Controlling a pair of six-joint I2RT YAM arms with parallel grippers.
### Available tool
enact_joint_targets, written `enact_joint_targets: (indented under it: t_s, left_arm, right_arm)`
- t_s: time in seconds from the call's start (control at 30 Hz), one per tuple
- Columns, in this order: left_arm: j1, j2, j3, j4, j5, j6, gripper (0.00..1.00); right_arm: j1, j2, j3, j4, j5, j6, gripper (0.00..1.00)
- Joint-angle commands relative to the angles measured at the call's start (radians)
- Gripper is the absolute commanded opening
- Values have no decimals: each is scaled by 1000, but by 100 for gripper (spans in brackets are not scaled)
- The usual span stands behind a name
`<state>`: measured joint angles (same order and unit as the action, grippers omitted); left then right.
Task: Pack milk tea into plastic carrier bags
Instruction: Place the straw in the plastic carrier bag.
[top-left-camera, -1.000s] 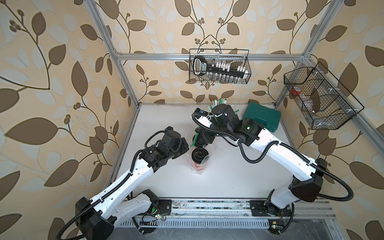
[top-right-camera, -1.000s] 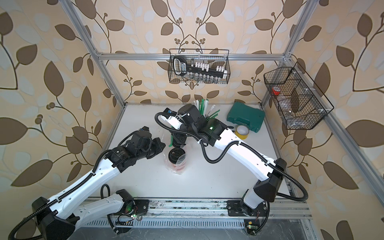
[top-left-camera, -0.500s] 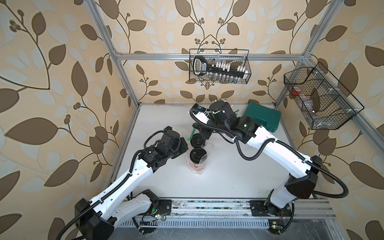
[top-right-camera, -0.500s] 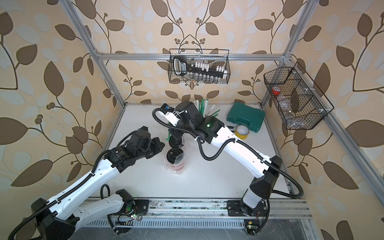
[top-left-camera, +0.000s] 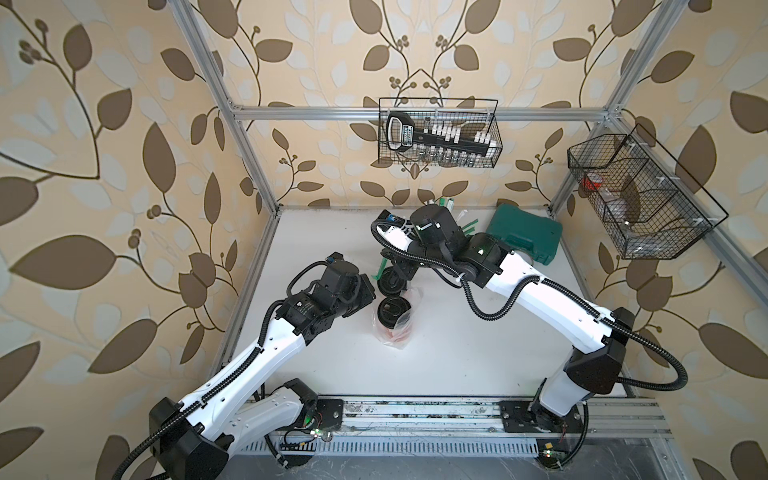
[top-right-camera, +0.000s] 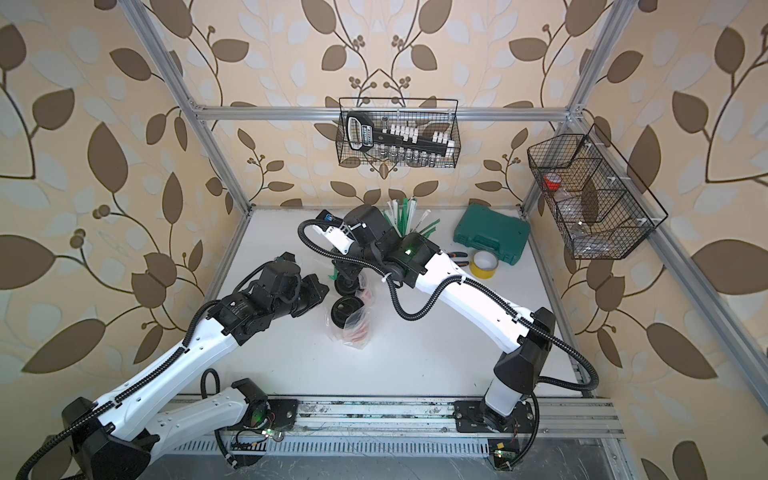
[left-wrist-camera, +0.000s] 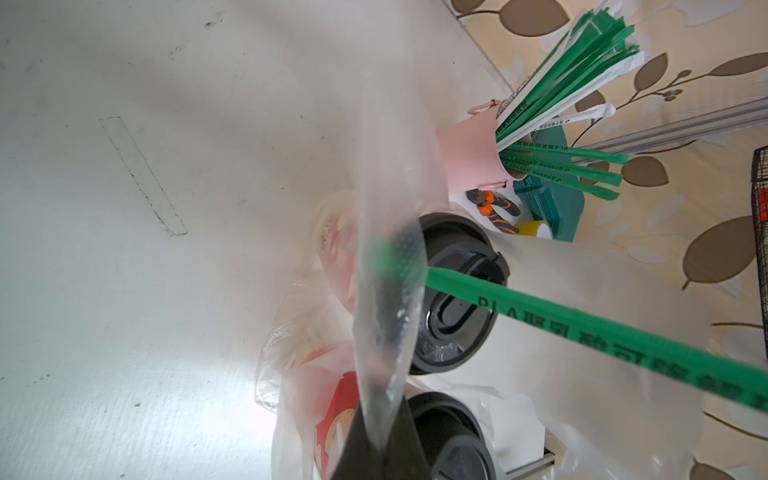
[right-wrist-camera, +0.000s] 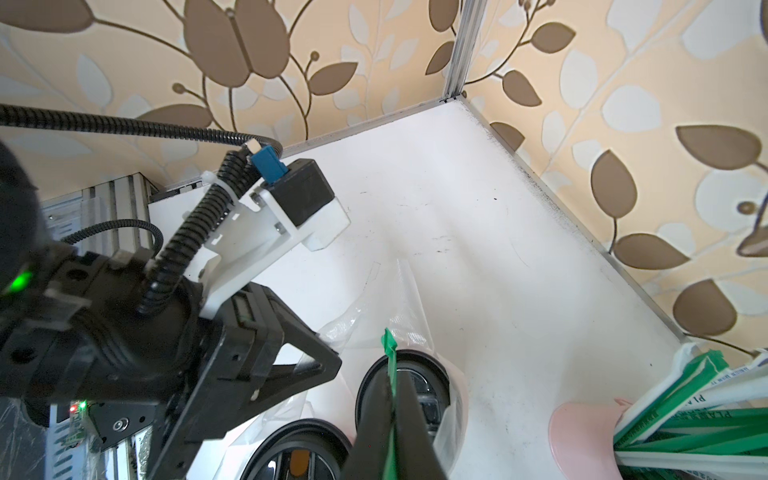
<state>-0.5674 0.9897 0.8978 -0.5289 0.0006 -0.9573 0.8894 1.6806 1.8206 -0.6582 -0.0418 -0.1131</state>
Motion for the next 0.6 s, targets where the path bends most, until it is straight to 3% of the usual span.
enact_joint_targets:
  t_s: [0.0,0.57]
  left_arm:
    - [12,-25,-4,8,0,-19,0]
    - [13,-19,6,22,14,-23,0]
  right_arm:
    - [11,-38,18,12,-32,3,0]
    - [37,-6,-15,11,38,-1,0]
